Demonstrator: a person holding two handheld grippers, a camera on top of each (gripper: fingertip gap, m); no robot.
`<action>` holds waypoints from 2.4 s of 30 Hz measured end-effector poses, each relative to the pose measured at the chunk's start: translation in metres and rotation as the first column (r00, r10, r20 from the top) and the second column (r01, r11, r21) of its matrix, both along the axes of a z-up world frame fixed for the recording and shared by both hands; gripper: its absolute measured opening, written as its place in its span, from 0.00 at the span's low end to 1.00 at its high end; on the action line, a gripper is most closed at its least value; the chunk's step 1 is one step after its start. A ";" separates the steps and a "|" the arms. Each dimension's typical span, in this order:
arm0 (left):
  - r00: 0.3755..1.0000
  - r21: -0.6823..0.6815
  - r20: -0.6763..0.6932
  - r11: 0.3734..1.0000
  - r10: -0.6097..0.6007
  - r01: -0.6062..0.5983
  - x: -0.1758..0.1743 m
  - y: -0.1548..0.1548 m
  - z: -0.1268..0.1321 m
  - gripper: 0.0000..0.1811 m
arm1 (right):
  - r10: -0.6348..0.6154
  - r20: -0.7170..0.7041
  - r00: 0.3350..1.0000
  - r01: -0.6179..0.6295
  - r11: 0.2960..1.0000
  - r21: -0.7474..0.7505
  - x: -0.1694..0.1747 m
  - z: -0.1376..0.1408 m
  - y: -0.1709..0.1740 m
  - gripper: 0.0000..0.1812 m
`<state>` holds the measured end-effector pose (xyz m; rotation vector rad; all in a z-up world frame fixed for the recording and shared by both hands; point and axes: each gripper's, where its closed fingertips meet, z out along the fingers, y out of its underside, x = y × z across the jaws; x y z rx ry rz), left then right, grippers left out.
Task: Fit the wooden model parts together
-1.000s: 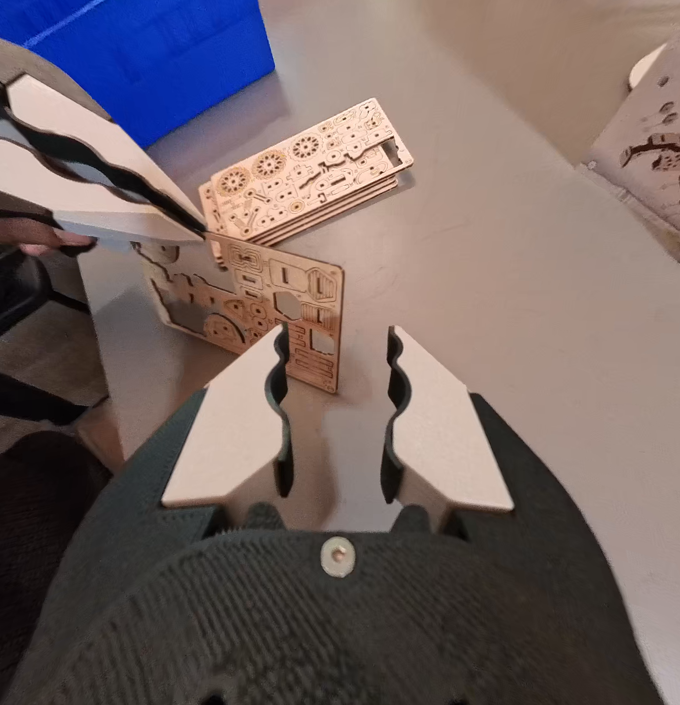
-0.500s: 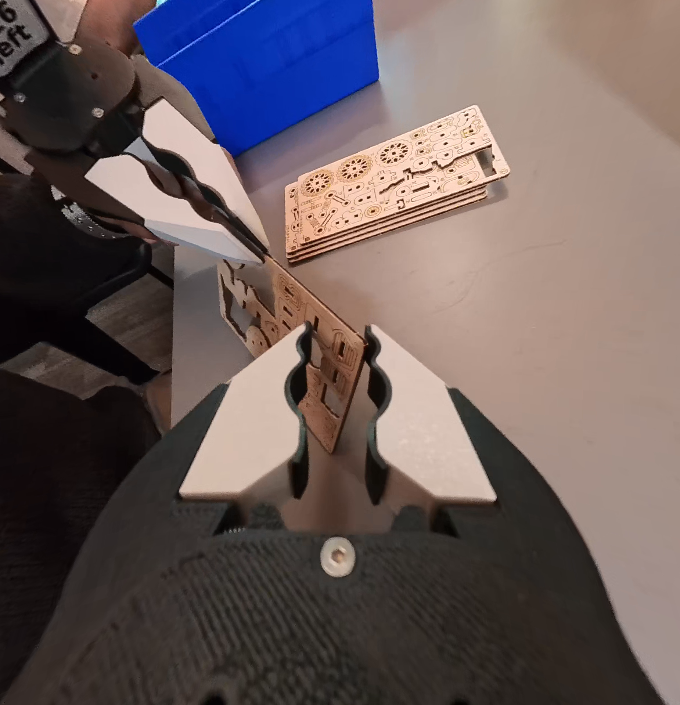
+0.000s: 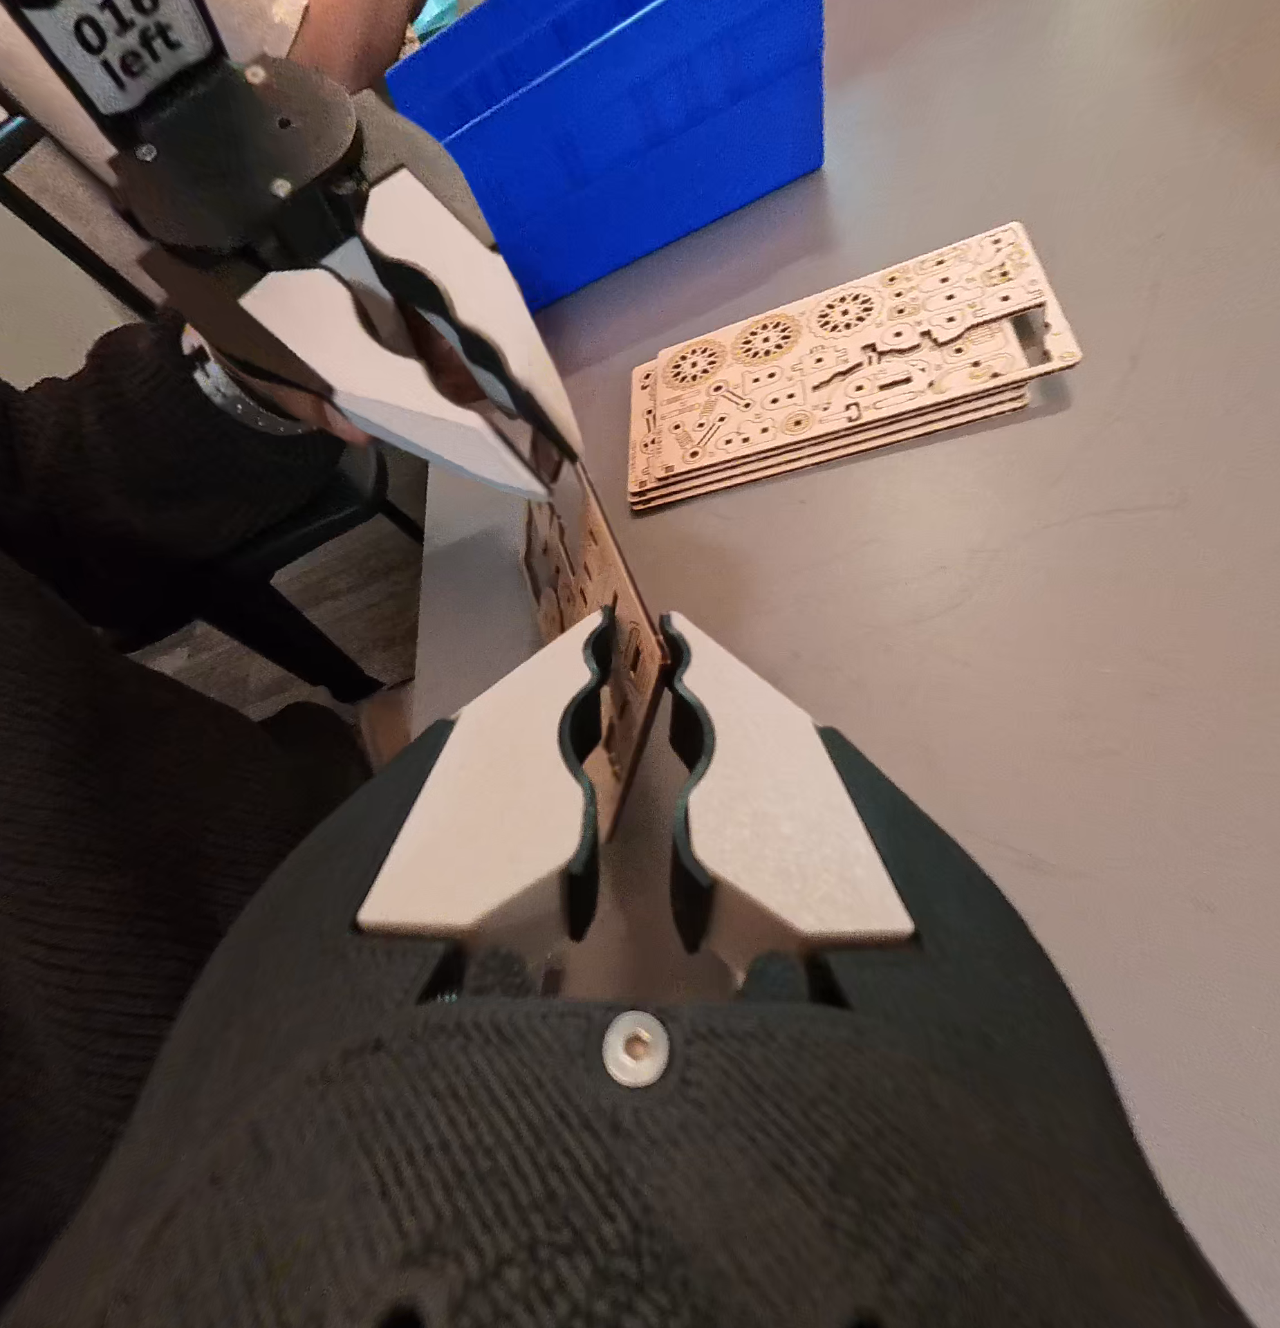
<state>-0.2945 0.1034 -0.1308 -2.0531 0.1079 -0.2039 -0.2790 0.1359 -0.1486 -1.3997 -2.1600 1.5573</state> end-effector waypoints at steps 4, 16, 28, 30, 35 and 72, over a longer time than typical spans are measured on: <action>0.999 -0.107 -0.009 0.993 -0.046 0.045 0.017 -0.001 -0.009 0.11 | 0.070 0.024 0.997 -0.071 0.996 0.048 0.006 -0.004 -0.011 0.05; 0.993 -0.140 -0.117 0.990 0.013 -0.030 0.010 -0.004 -0.004 0.29 | 0.166 0.029 0.986 -0.168 0.982 0.084 0.011 -0.006 -0.025 0.01; 0.981 -0.258 -0.185 0.966 -0.063 0.013 0.032 -0.006 -0.018 0.15 | 0.311 -0.014 0.950 -0.300 0.925 0.232 0.035 -0.003 -0.034 0.01; 0.982 -0.266 -0.168 0.963 -0.082 0.035 0.037 -0.006 -0.018 0.16 | 0.331 -0.012 0.944 -0.319 0.919 0.231 0.038 -0.001 -0.036 0.02; 0.965 -0.332 -0.188 0.937 -0.181 0.111 0.050 -0.014 -0.021 0.24 | 0.362 0.003 0.932 -0.351 0.902 0.252 0.043 0.001 -0.038 0.02; 0.787 -0.248 0.572 0.866 -0.230 0.433 0.034 -0.006 -0.054 0.02 | 0.033 0.107 0.994 -0.039 0.998 0.052 -0.002 -0.026 -0.001 0.10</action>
